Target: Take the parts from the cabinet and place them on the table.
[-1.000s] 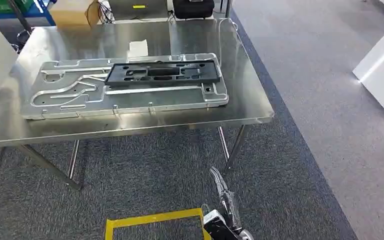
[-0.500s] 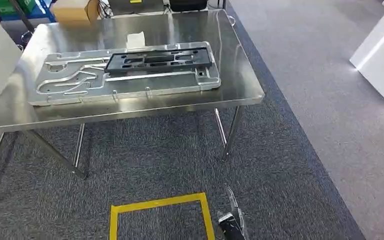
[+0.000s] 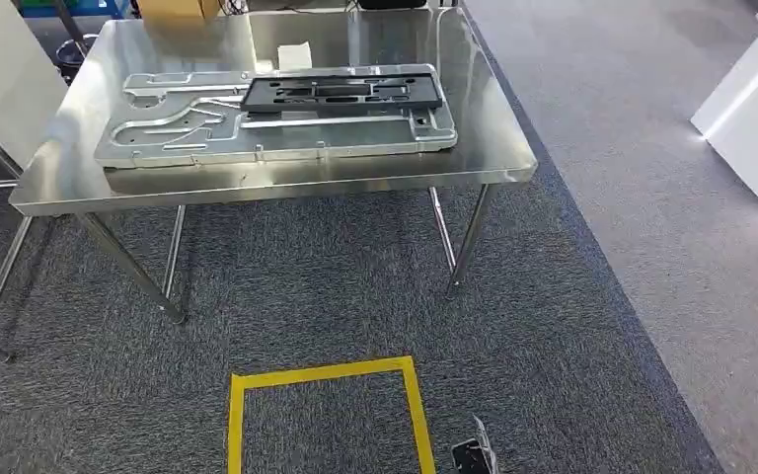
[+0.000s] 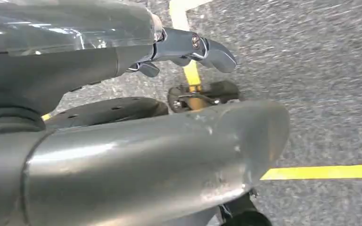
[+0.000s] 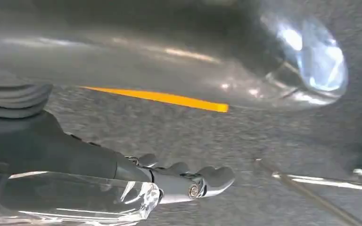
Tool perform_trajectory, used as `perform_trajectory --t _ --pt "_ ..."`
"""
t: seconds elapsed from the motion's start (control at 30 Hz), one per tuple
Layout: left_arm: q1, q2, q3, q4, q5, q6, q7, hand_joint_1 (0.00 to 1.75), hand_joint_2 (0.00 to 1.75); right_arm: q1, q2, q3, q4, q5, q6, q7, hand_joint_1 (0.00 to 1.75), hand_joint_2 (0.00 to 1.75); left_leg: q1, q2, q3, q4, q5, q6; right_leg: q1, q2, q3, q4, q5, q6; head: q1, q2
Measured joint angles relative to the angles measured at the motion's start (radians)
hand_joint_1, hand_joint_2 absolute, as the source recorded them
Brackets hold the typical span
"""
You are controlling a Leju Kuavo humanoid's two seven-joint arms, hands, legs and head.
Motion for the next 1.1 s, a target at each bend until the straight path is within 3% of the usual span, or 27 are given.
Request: perform_trajectory --t 0.03,0.1,0.17,0.2,0.23,0.27,0.33,0.37,0.4,0.43,0.47,0.5,0.53,0.57,0.6,0.63,0.67,0.7,0.73,0.83,0.87,0.9,0.93,1.0,1.03,1.07,1.1 --pt "0.000 0.000 0.000 0.000 0.000 0.000 0.000 0.00 0.00 -0.001 0.000 -0.005 0.008 0.000 0.000 0.000 0.00 0.00 -0.002 0.001 -0.015 0.002 0.010 -0.001 0.000 0.000 0.001 0.033 0.005 0.000 -0.001 0.000" --pt "0.000 0.000 0.001 0.000 0.000 0.000 0.000 0.00 0.00 -0.007 0.000 -0.017 0.028 0.000 0.002 0.003 0.00 0.00 -0.006 0.001 -0.043 0.008 0.026 -0.002 0.001 0.000 0.059 -0.014 0.067 -0.006 -0.001 0.000" --pt "0.000 0.000 0.001 0.000 -0.002 0.000 -0.001 0.00 0.00 -0.022 -0.001 -0.037 0.062 -0.005 0.016 0.004 0.00 0.00 -0.009 0.001 -0.064 0.013 0.041 -0.003 0.008 0.001 0.184 -0.179 0.115 -0.023 -0.001 0.000" --pt "0.000 -0.003 0.001 0.000 -0.003 0.005 -0.001 0.00 0.00 -0.031 -0.002 -0.052 0.081 -0.013 0.022 0.005 0.00 0.00 -0.009 0.001 -0.071 0.015 0.047 -0.006 0.015 0.001 0.241 -0.265 0.090 -0.037 -0.001 0.000" --pt "-0.001 -0.006 0.003 0.000 -0.002 0.017 -0.001 0.00 0.00 -0.036 -0.005 -0.070 0.100 -0.021 0.030 0.006 0.00 0.00 -0.012 0.002 -0.074 0.016 0.054 -0.012 0.015 -0.001 0.266 -0.321 0.081 -0.038 -0.003 0.000" --pt "0.000 -0.011 0.006 0.000 0.000 0.028 -0.001 0.00 0.00 -0.039 -0.011 -0.087 0.122 -0.032 0.044 0.014 0.00 0.00 -0.007 0.004 -0.076 0.013 0.066 -0.020 0.019 0.001 0.260 -0.317 0.090 -0.034 -0.001 0.000" --pt "0.000 -0.021 0.011 0.000 0.001 0.043 0.002 0.00 0.00 -0.043 -0.023 -0.113 0.155 -0.049 0.058 0.030 0.00 0.00 -0.005 0.004 -0.078 0.009 0.080 -0.029 0.022 0.001 0.254 -0.324 0.104 -0.040 0.000 0.000" --pt "0.001 -0.022 0.013 0.000 0.001 0.050 0.003 0.00 0.00 -0.042 -0.027 -0.129 0.180 -0.056 0.059 0.040 0.00 0.00 -0.006 0.000 -0.087 0.018 0.067 -0.033 0.006 -0.008 0.251 -0.337 0.119 -0.043 0.002 0.000" --pt "0.001 -0.023 0.015 0.000 0.001 0.050 0.004 0.00 0.00 -0.043 -0.036 -0.142 0.193 -0.060 0.058 0.052 0.00 0.00 -0.007 -0.004 -0.096 0.043 0.023 -0.043 0.008 -0.008 0.241 -0.338 0.131 -0.047 0.000 0.000" --pt "0.002 -0.023 0.016 0.000 0.000 0.045 0.006 0.00 0.00 -0.041 -0.039 -0.152 0.202 -0.061 0.058 0.061 0.00 0.00 -0.001 -0.004 -0.113 0.103 -0.043 -0.051 0.007 -0.010 0.227 -0.335 0.140 -0.059 -0.002 0.000" --pt "0.001 -0.023 0.016 0.000 0.000 0.036 0.006 0.00 0.00 -0.040 -0.045 -0.163 0.215 -0.062 0.059 0.070 0.00 0.00 0.005 -0.003 -0.129 0.175 -0.100 -0.057 0.007 -0.010 0.213 -0.333 0.149 -0.057 -0.004 0.000" --pt "0.001 -0.020 0.017 0.000 0.000 0.031 0.007 0.00 0.00 -0.039 -0.048 -0.171 0.226 -0.062 0.061 0.075 0.00 0.00 0.011 -0.003 -0.142 0.250 -0.141 -0.064 0.007 -0.010 0.197 -0.328 0.158 -0.056 -0.003 0.000" --pt "0.001 -0.017 0.017 0.000 0.000 0.026 0.007 0.00 0.00 -0.037 -0.051 -0.178 0.236 -0.062 0.063 0.079 0.00 0.00 0.016 -0.003 -0.147 0.305 -0.152 -0.070 0.005 -0.011 0.178 -0.321 0.167 -0.053 -0.003 0.000" --pt "0.001 -0.014 0.018 0.000 0.000 0.022 0.007 0.00 0.00 -0.035 -0.052 -0.183 0.241 -0.062 0.065 0.081 0.00 0.00 0.021 -0.003 -0.134 0.317 -0.133 -0.076 0.003 -0.012 0.160 -0.312 0.174 -0.049 -0.003 0.000" --pt "0.002 -0.011 0.018 0.000 -0.001 0.018 0.007 0.00 0.00 -0.035 -0.052 -0.190 0.247 -0.062 0.070 0.083 0.00 0.00 0.025 -0.003 -0.104 0.292 -0.098 -0.081 -0.001 -0.012 0.140 -0.302 0.181 -0.044 -0.003 0.000" --pt "0.001 -0.009 0.018 0.000 -0.002 0.017 0.007 0.00 0.00 -0.035 -0.053 -0.193 0.252 -0.062 0.070 0.084 0.00 0.00 0.029 -0.003 -0.056 0.231 -0.060 -0.086 -0.005 -0.012 0.119 -0.289 0.187 -0.037 -0.004 0.000" --pt "0.000 -0.008 0.018 0.000 -0.004 0.018 0.007 0.00 0.00 -0.035 -0.053 -0.196 0.256 -0.061 0.071 0.085 0.00 0.00 0.034 -0.003 0.010 0.144 -0.042 -0.090 -0.010 -0.011 0.098 -0.274 0.193 -0.030 -0.003 0.000" --pt "-0.003 -0.008 0.018 0.000 -0.003 0.026 0.007 0.00 0.00 -0.035 -0.055 -0.200 0.257 -0.061 0.074 0.085 0.00 0.00 0.035 -0.004 0.062 0.059 -0.083 -0.092 -0.010 -0.010 0.083 -0.262 0.197 -0.023 -0.005 0.000" --pt "-0.004 -0.008 0.018 0.000 -0.003 0.034 0.006 0.00 0.00 -0.036 -0.055 -0.203 0.259 -0.061 0.080 0.085 0.00 0.00 0.025 -0.009 0.088 0.008 -0.098 -0.080 -0.009 -0.011 0.074 -0.252 0.202 -0.016 -0.004 0.000" --pt "-0.002 -0.015 0.018 0.000 -0.002 0.052 0.005 0.00 0.00 -0.038 -0.057 -0.219 0.264 -0.077 0.118 0.092 0.00 0.00 0.021 -0.008 0.063 0.027 -0.086 -0.055 -0.009 -0.010 0.072 -0.257 0.228 0.006 -0.008 0.000" --pt "-0.001 -0.019 0.019 0.000 -0.002 0.055 0.004 0.00 0.00 -0.035 -0.060 -0.230 0.270 -0.094 0.134 0.098 0.00 0.00 0.027 -0.004 0.052 0.018 -0.070 -0.035 -0.014 -0.009 0.066 -0.255 0.226 0.015 -0.009 0.000" --pt "-0.003 -0.023 0.019 0.000 -0.002 0.055 0.004 0.00 0.00 -0.035 -0.063 -0.243 0.271 -0.106 0.145 0.104 0.00 0.00 0.025 0.000 0.041 0.020 -0.059 -0.025 -0.015 -0.006 0.056 -0.234 0.182 0.017 -0.007 0.000" --pt "-0.003 -0.023 0.019 0.000 -0.002 0.054 0.003 0.00 0.00 -0.034 -0.064 -0.253 0.272 -0.116 0.153 0.112 0.00 0.00 0.024 0.000 0.027 0.021 -0.048 -0.015 -0.015 -0.005 0.042 -0.187 0.117 0.018 -0.005 0.000" --pt "-0.003 -0.026 0.020 0.000 -0.004 0.055 0.003 0.00 0.00 -0.032 -0.066 -0.275 0.277 -0.136 0.173 0.130 0.00 0.00 0.020 0.002 0.000 0.021 -0.024 -0.010 -0.013 -0.001 0.013 -0.048 0.006 0.021 -0.001 0.000" --pt "-0.003 -0.026 0.021 0.000 -0.005 0.055 0.005 0.00 0.00 -0.030 -0.069 -0.284 0.279 -0.142 0.179 0.135 0.00 0.00 0.017 0.003 -0.015 0.024 -0.011 -0.009 -0.013 0.000 0.006 0.013 -0.011 0.022 -0.001 0.000" --pt "-0.003 -0.026 0.022 0.000 -0.006 0.057 0.006 0.00 0.00 -0.027 -0.071 -0.294 0.281 -0.146 0.180 0.142 0.00 0.00 0.014 0.003 -0.034 0.026 0.001 -0.010 -0.013 0.000 0.013 0.043 0.008 0.020 -0.001 0.000" --pt "-0.003 -0.026 0.024 0.000 -0.006 0.058 0.008 0.00 0.00 -0.024 -0.073 -0.299 0.283 -0.148 0.180 0.146 0.00 0.00 0.012 0.003 -0.052 0.029 0.012 -0.012 -0.013 0.000 0.038 0.032 0.045 0.018 -0.001 0.000"
